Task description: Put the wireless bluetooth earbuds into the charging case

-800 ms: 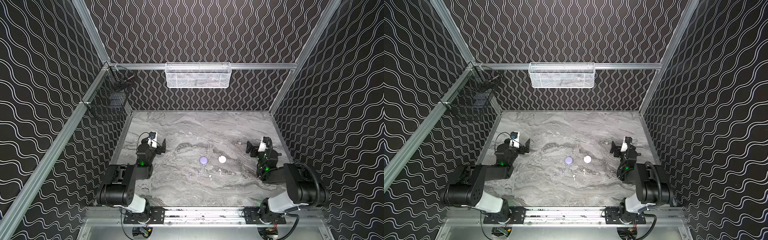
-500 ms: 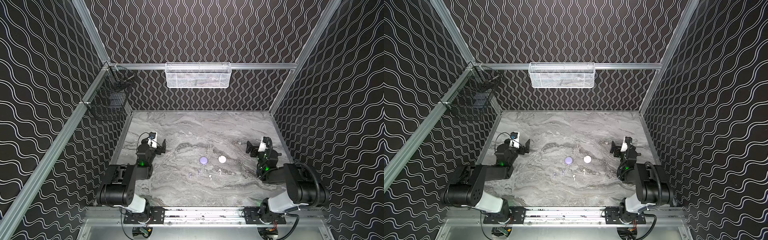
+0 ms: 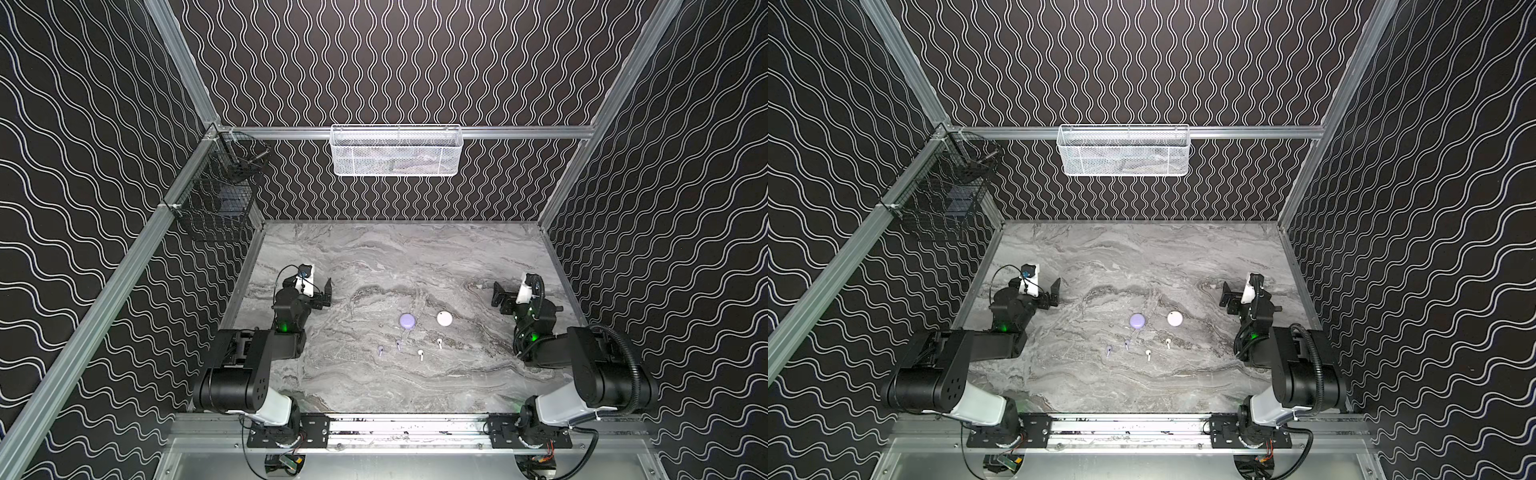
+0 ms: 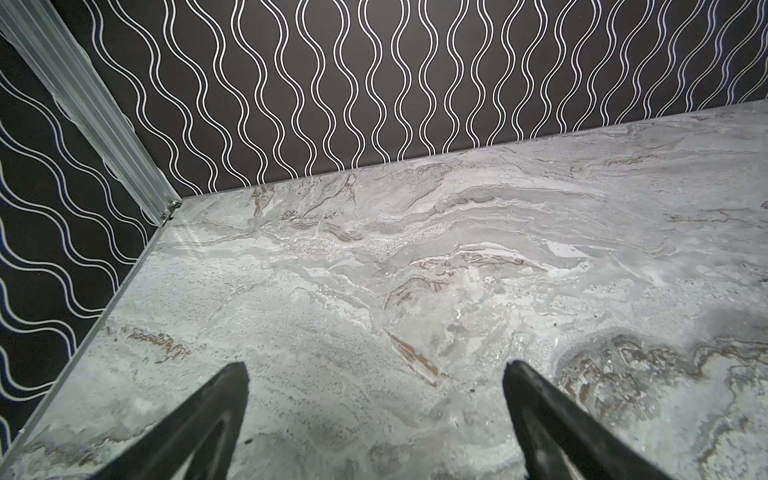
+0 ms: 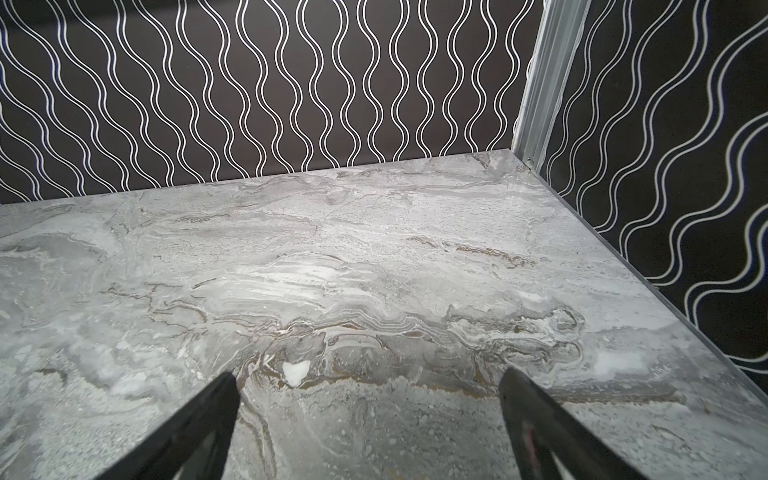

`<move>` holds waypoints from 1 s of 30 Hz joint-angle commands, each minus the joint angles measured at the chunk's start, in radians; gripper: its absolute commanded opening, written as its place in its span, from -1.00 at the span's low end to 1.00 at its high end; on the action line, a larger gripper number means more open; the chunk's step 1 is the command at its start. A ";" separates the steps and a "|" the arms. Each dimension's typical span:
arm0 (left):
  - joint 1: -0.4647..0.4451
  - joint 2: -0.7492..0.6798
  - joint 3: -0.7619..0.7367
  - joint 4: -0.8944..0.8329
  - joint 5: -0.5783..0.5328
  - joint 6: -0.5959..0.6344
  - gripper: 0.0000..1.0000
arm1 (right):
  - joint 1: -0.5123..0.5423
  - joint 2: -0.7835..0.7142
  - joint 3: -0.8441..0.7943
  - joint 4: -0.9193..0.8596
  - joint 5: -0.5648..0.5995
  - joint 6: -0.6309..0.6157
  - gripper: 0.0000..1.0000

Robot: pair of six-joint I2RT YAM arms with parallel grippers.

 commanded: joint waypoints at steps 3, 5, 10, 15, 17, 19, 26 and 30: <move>0.002 -0.004 0.000 0.031 0.004 0.009 0.98 | 0.001 0.001 0.003 0.022 -0.005 -0.004 0.99; 0.001 -0.004 0.000 0.033 0.004 0.008 0.98 | 0.001 0.001 0.003 0.024 -0.006 -0.003 0.99; -0.004 -0.009 -0.018 0.062 -0.051 -0.001 0.98 | 0.000 -0.001 -0.005 0.036 0.003 -0.007 0.99; -0.038 -0.085 -0.065 0.088 -0.147 0.002 0.98 | 0.001 -0.010 -0.015 0.049 0.031 0.002 0.99; -0.077 -0.159 -0.054 -0.003 -0.182 0.029 0.98 | 0.002 -0.025 -0.019 0.047 0.046 0.006 0.99; -0.128 -0.248 0.006 -0.218 -0.253 0.008 0.98 | 0.004 -0.043 -0.021 0.037 0.074 0.014 0.99; -0.251 -0.401 0.120 -0.520 -0.333 -0.092 0.98 | 0.019 -0.174 0.004 -0.145 0.216 0.056 0.99; -0.296 -0.503 0.107 -0.522 -0.254 -0.140 0.98 | 0.036 -0.228 0.040 -0.297 0.352 0.109 0.99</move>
